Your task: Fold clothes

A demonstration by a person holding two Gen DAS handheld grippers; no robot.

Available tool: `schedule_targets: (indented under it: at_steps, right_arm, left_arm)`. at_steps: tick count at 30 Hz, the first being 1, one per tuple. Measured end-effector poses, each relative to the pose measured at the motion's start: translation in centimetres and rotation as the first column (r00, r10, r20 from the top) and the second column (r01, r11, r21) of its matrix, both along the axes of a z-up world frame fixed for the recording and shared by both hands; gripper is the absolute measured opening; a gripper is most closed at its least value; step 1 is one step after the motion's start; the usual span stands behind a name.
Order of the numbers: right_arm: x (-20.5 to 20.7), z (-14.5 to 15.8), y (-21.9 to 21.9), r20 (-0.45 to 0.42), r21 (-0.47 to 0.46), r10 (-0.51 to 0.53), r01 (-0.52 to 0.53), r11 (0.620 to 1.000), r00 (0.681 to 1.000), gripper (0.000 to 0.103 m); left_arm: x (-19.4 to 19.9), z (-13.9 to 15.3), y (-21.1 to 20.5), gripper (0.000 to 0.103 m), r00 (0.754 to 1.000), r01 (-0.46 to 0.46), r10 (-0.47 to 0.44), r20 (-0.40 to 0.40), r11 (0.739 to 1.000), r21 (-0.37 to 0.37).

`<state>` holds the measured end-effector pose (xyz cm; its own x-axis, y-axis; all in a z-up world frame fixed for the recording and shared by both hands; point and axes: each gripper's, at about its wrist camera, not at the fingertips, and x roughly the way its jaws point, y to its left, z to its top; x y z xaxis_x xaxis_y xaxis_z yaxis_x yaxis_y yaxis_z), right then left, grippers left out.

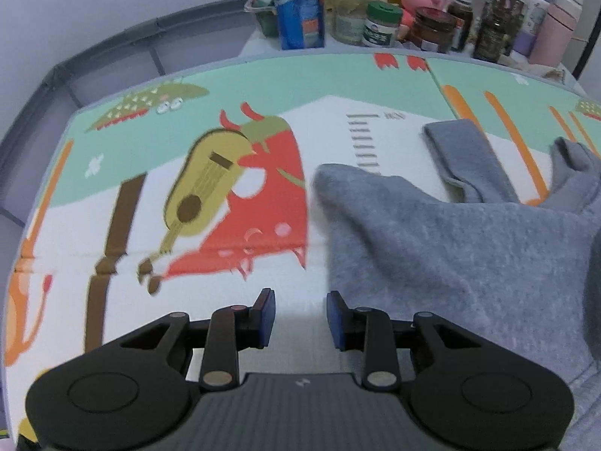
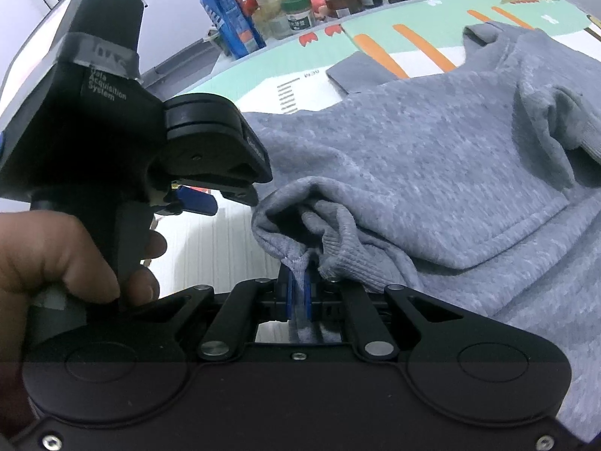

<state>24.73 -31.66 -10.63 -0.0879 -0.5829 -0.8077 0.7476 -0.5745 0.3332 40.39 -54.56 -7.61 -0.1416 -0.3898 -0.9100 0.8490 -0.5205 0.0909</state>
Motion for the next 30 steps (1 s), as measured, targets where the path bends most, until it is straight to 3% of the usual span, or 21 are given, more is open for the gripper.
schedule_targets:
  at_steps: [5,9,13,18,26,30]
  right_arm:
    - [1.1,-0.1,-0.1,0.025,-0.021,0.024,-0.024,1.0,0.999,0.011]
    - [3.0,1.9,1.7,0.031,-0.056,0.049,-0.047,0.997,0.998,0.022]
    - [5.2,4.6,4.2,-0.026,-0.09,0.096,-0.098,0.991,0.995,0.037]
    - [7.3,7.4,8.0,-0.102,-0.073,0.111,-0.119,0.99,0.988,0.038]
    - [8.0,10.8,14.7,-0.116,-0.062,0.07,-0.078,0.995,0.991,0.038]
    - [6.4,11.7,17.5,-0.127,-0.063,0.079,-0.087,0.994,0.989,0.042]
  left_arm:
    - [1.0,0.7,-0.9,0.036,0.999,-0.046,0.046,-0.023,0.999,0.01]
    - [1.9,1.8,-0.1,0.054,0.996,-0.05,0.052,-0.066,0.998,0.023]
    - [2.3,3.3,1.6,0.057,0.995,-0.04,0.04,-0.094,0.999,0.006]
    - [2.4,5.1,4.4,0.061,0.996,-0.007,0.005,-0.085,1.0,-0.028]
    - [3.8,7.2,11.4,0.064,0.995,0.031,-0.037,-0.098,0.998,-0.062]
    - [4.2,8.1,16.1,0.066,0.994,0.054,-0.061,-0.094,0.995,-0.079]
